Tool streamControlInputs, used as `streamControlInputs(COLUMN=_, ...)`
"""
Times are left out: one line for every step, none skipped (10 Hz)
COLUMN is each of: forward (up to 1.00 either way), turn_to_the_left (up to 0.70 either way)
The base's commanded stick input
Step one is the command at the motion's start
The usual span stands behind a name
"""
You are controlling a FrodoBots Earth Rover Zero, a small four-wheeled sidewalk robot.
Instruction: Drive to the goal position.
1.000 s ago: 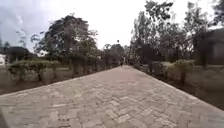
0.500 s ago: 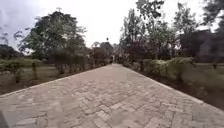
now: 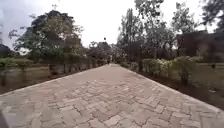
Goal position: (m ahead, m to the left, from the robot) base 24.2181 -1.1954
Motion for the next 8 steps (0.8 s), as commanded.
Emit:
streamControlInputs(forward=0.7, turn_to_the_left=0.0)
streamControlInputs(forward=0.7, turn_to_the_left=0.0)
streamControlInputs(forward=0.7, turn_to_the_left=0.0)
streamControlInputs(forward=0.7, turn_to_the_left=0.0)
streamControlInputs(forward=0.7, turn_to_the_left=0.0)
streamControlInputs(forward=0.7, turn_to_the_left=0.0)
streamControlInputs(forward=0.7, turn_to_the_left=0.0)
streamControlInputs(forward=0.7, turn_to_the_left=0.0)
